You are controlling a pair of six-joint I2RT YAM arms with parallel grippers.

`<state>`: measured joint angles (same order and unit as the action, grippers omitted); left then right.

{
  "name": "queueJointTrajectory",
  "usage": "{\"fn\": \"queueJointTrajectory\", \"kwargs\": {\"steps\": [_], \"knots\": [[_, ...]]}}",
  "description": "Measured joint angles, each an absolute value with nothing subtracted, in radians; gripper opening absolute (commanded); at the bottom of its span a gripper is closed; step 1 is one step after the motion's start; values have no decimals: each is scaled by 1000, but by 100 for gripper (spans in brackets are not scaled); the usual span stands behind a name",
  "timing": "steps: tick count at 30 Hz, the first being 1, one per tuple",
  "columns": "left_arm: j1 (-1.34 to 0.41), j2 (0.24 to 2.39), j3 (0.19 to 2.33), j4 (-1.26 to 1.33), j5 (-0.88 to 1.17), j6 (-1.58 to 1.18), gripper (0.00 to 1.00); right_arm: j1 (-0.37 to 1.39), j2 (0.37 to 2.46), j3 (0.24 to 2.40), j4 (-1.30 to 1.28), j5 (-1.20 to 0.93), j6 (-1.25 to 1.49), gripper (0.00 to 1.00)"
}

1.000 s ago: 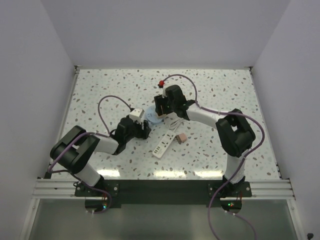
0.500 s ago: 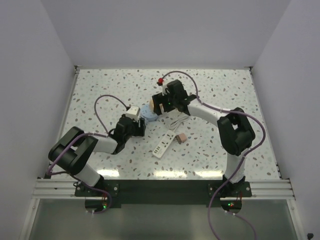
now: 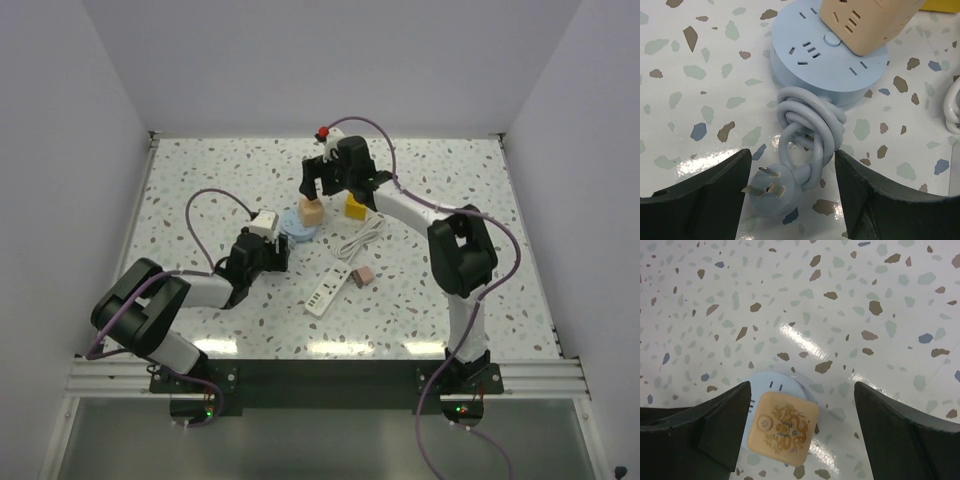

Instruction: Insert the plug

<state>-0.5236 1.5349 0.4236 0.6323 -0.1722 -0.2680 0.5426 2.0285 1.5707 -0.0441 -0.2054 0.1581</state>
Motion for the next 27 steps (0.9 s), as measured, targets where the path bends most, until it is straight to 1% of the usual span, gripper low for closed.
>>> {"fn": "queueJointTrajectory", "kwargs": {"steps": [4,8,13,18,27], "knots": [[-524,1527,424,622,-179,-268,72,543,2131,1654,-47,-206,158,86],[-524,1526,424,615,-184,-268,73,542,2211,1699,-64,-206,159,83],[-524,1527,437,585,-199,-265,74,540,2233,1711,-82,-206,154,82],[-520,1557,487,555,-227,-250,75,535,2190,1635,-75,-205,152,80],[-488,1670,607,566,-220,-234,75,547,2082,1464,-84,-224,148,79]]}}
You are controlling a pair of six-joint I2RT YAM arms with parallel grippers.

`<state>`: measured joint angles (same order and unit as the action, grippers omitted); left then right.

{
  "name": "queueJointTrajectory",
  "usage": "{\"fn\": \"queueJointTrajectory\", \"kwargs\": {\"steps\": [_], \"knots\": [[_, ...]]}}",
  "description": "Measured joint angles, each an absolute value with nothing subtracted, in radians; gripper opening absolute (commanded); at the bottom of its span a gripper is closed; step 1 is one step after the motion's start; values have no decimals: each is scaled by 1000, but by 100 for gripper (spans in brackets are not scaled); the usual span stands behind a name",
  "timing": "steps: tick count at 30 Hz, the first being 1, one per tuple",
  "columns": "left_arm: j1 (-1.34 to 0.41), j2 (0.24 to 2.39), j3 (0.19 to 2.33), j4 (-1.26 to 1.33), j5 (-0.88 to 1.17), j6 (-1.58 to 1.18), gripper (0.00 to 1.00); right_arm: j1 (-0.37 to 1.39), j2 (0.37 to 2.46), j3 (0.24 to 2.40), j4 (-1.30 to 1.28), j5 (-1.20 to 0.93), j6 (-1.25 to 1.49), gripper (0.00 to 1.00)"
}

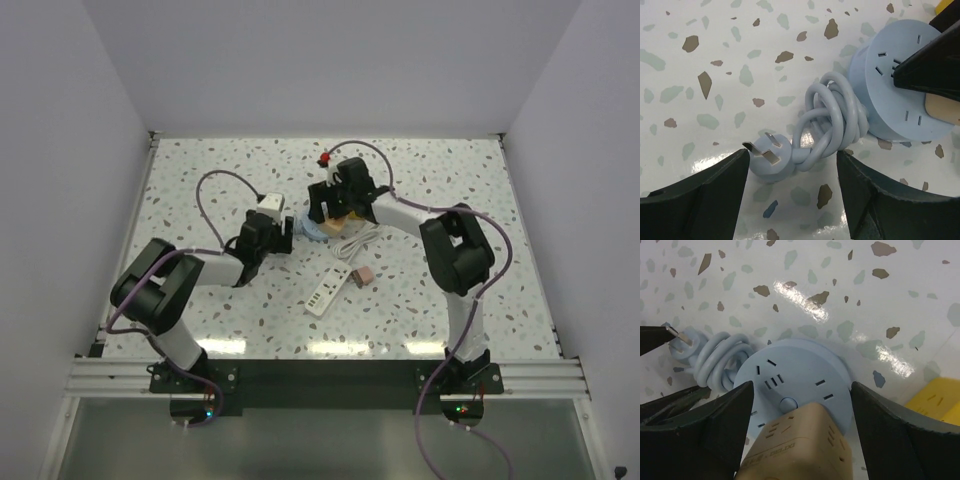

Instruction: Insert the plug

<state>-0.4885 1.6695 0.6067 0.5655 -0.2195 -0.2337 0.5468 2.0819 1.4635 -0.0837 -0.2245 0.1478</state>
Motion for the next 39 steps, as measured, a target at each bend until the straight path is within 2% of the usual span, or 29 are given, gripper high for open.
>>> {"fn": "queueJointTrajectory", "kwargs": {"steps": [7,14,16,24,38,39], "knots": [[-479,1752,701,559,-185,-216,75,527,2026,1378,-28,-195,175,77],[-443,1814,779,544,-140,-216,77,525,1982,1299,54,-168,226,80],[-426,1840,808,543,-139,-216,77,528,1969,1270,79,-189,254,84],[-374,1871,882,541,-141,-216,79,558,1956,1176,201,-287,409,85],[-365,1904,971,549,-64,-187,80,643,1956,1069,371,-388,550,85],[-365,1904,971,553,-51,-182,81,644,1955,1056,392,-385,560,83]]}}
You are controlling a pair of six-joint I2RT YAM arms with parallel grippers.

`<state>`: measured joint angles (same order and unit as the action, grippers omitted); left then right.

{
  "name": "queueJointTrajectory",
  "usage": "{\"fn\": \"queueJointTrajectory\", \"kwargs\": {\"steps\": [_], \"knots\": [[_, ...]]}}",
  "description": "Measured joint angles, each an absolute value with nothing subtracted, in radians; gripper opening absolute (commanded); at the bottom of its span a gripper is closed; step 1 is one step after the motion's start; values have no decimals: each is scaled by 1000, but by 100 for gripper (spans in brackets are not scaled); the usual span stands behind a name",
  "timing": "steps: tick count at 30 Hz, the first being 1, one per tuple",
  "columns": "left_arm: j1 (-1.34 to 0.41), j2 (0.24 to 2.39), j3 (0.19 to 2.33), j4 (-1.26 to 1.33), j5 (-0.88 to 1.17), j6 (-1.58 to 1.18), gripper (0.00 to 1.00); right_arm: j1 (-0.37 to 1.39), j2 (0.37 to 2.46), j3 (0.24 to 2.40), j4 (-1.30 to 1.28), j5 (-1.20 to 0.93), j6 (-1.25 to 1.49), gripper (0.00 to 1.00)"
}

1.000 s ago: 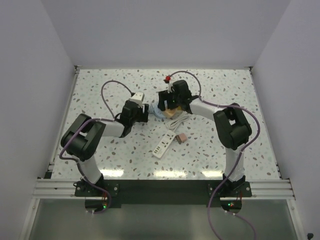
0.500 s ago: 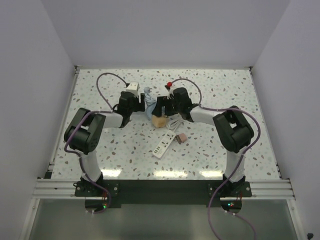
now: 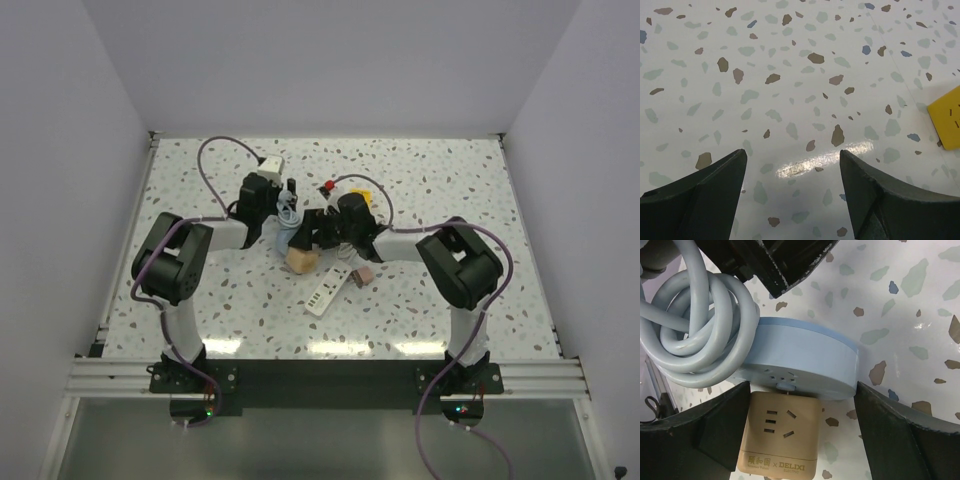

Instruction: Insert the plug

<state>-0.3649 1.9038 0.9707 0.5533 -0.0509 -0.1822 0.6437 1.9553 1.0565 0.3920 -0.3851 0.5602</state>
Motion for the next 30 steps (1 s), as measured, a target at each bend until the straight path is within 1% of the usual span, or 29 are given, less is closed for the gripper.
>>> {"fn": "queueJointTrajectory", "kwargs": {"steps": [1,2,4,7,8,10,14,18,22,26,30], "knots": [[-365,1904,971,558,-39,-179,81,644,1954,1043,417,-382,570,80],[-365,1904,971,560,-31,-177,82,644,1952,1031,436,-380,580,74],[-365,1904,970,558,-33,-172,83,644,1950,1020,458,-365,605,70],[-360,1903,965,554,-83,-176,87,643,1950,1021,459,-340,610,71],[-355,1899,957,555,-99,-182,90,644,1950,1021,459,-330,611,71],[-339,1879,930,553,-125,-195,91,647,1950,1021,461,-313,617,71],[-296,1805,884,546,-182,-213,100,647,1949,1018,464,-267,630,69],[-277,1763,897,543,-228,-217,100,646,1936,1000,465,-250,645,67],[-268,1764,945,532,-239,-215,100,647,1919,991,466,-247,649,68],[-255,1783,994,532,-239,-212,100,647,1894,987,469,-247,635,76],[-252,1813,1010,533,-235,-205,100,647,1848,989,476,-253,572,79]]}}
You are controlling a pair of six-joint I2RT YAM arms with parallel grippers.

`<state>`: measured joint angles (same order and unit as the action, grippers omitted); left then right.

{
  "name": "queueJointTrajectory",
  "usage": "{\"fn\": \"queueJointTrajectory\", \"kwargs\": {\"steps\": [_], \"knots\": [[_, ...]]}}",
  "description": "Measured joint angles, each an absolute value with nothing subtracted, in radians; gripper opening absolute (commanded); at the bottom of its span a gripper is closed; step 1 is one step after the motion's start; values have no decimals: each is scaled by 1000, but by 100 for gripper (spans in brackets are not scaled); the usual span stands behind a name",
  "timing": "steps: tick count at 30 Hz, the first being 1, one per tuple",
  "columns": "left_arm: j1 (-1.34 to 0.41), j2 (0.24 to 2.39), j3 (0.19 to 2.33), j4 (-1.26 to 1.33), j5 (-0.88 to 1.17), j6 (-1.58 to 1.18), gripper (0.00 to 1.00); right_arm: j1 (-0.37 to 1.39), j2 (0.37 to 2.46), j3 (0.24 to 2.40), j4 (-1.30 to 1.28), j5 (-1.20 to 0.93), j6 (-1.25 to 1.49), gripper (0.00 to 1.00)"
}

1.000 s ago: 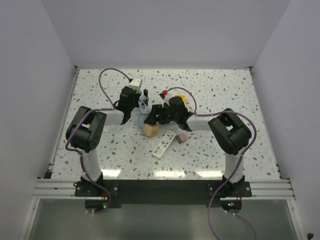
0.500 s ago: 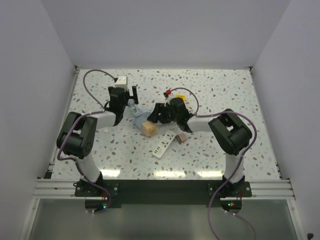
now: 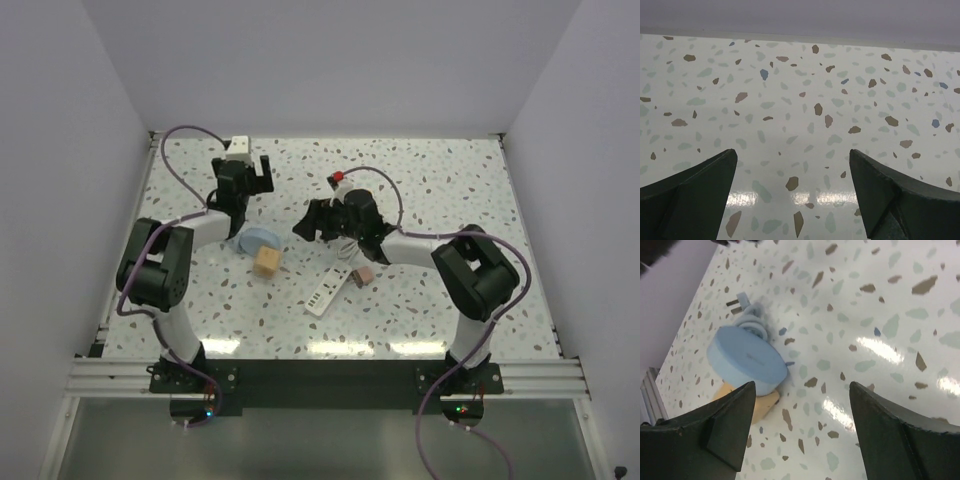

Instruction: Insert the plug

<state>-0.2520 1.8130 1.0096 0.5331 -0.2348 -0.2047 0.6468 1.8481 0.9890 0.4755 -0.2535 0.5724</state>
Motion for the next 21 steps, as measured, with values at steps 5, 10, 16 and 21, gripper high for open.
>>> {"fn": "queueJointTrajectory", "kwargs": {"steps": [5,10,16,21], "knots": [[-238,1826,1010,533,-219,-202,100,647,1835,1078,467,-310,465,80],[-220,1761,972,546,-220,-226,100,648,1871,1197,472,-434,384,80],[-201,1511,807,583,-267,-304,100,707,1911,1227,425,-514,234,81],[-177,1367,691,591,-308,-382,100,790,1967,1274,341,-537,133,81]]}}
